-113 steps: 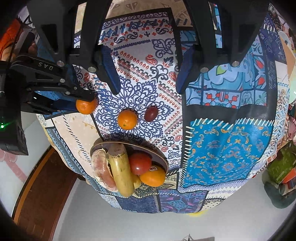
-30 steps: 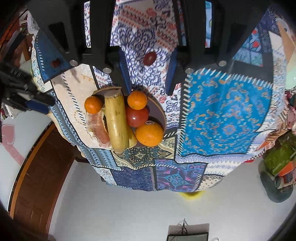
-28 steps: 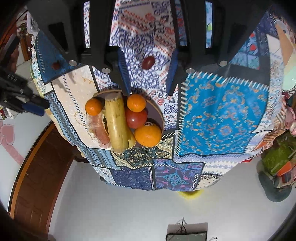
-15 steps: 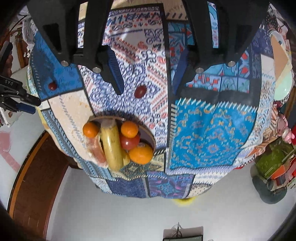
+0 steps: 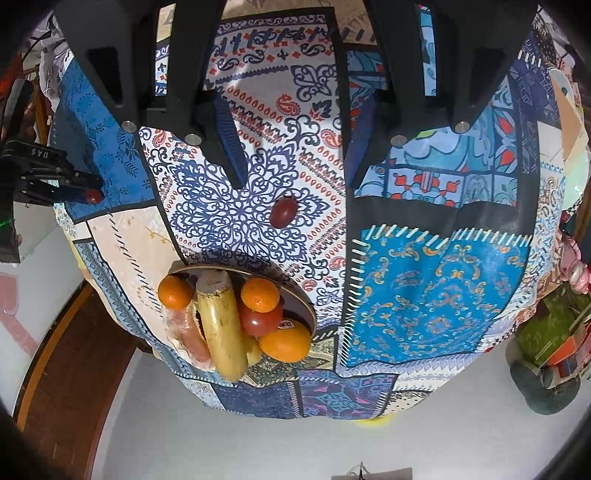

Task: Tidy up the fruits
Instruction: 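Close the left gripper on the red date on the quilt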

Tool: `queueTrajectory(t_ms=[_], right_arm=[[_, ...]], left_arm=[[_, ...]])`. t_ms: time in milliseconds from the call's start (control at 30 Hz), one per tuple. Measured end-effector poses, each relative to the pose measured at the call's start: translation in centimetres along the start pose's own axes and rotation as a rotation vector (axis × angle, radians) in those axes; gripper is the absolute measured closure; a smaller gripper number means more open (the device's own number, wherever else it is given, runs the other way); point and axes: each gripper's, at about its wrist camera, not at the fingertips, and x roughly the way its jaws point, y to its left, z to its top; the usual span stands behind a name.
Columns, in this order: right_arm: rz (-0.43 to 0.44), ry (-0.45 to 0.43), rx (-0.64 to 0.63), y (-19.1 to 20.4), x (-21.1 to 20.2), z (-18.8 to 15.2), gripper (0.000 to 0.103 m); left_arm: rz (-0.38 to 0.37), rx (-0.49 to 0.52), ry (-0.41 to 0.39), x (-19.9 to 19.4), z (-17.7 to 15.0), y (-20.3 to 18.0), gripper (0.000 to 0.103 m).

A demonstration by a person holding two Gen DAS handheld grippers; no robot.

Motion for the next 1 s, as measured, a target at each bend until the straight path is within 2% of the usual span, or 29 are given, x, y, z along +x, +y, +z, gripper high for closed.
queueTrajectory(t_ms=[100,333,667,967,1000], right_arm=[[-0.009,-0.008,-0.005,-0.2,0.0,0.1,0.081],[0.001,-0.040,0.016,-0.4,-0.1,0.5,0.081],[0.002,-0.131,0.003,0.0,-1.5,3.2,0.081],[0.003,-0.164,-0.005,0.2,-1.5,4.7,0.081],[0.004,-0.165,-0.006,0.2,-1.5,4.7,0.081]], left_arm=[[-0.002,0.009,0.012,0.8,0.1,-0.3,0.049],[-0.015,0.019,0.033,2.4,0.5,-0.6,0.049],[-0.023,0.002,0.057,5.2,1.5,-0.3,0.050],[-0.021,-0.004,0.037,6.8,2.1,-0.4,0.070],[-0.024,-0.007,0.035,6.8,2.2,-0.3,0.075]])
